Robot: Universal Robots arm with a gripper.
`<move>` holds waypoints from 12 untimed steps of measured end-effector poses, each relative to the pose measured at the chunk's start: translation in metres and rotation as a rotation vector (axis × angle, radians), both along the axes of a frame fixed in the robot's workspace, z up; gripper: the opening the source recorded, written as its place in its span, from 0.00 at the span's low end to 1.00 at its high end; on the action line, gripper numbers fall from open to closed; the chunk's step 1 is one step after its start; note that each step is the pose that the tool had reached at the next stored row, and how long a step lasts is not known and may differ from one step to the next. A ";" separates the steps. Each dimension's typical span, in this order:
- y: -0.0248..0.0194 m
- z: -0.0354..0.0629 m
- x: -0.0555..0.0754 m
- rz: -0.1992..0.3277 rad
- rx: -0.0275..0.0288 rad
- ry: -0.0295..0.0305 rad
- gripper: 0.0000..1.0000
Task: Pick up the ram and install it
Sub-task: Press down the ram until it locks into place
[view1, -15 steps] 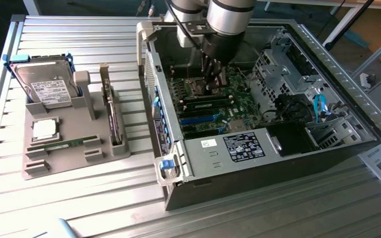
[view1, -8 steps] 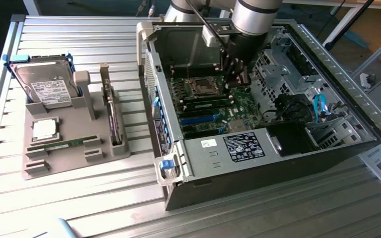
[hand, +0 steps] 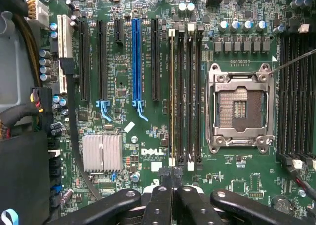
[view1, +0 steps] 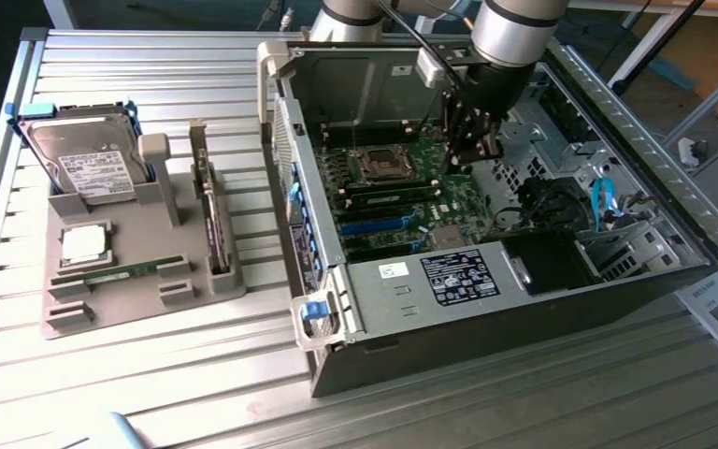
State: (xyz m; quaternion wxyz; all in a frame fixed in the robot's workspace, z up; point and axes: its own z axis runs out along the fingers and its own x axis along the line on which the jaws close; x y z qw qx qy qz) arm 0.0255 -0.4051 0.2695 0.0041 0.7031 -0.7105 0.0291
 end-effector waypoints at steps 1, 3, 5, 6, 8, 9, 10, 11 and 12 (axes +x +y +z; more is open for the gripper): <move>0.0000 0.0000 0.000 0.000 0.0000 0.0000 0.11; 0.0000 0.0000 0.000 0.000 0.0000 0.0001 0.11; 0.0000 0.0000 0.000 -0.002 0.0000 0.0000 0.11; 0.0000 0.0000 0.000 -0.015 -0.0001 0.0001 0.11; 0.0000 -0.0003 0.000 -0.060 -0.0005 0.0000 0.11; 0.0000 -0.0004 0.000 -0.078 -0.0005 0.0001 0.11; 0.0000 -0.0006 0.000 -0.099 -0.0006 0.0000 0.11; 0.0000 -0.0008 0.000 -0.131 -0.0009 0.0000 0.11; 0.0000 -0.0010 0.000 -0.156 -0.0011 0.0000 0.11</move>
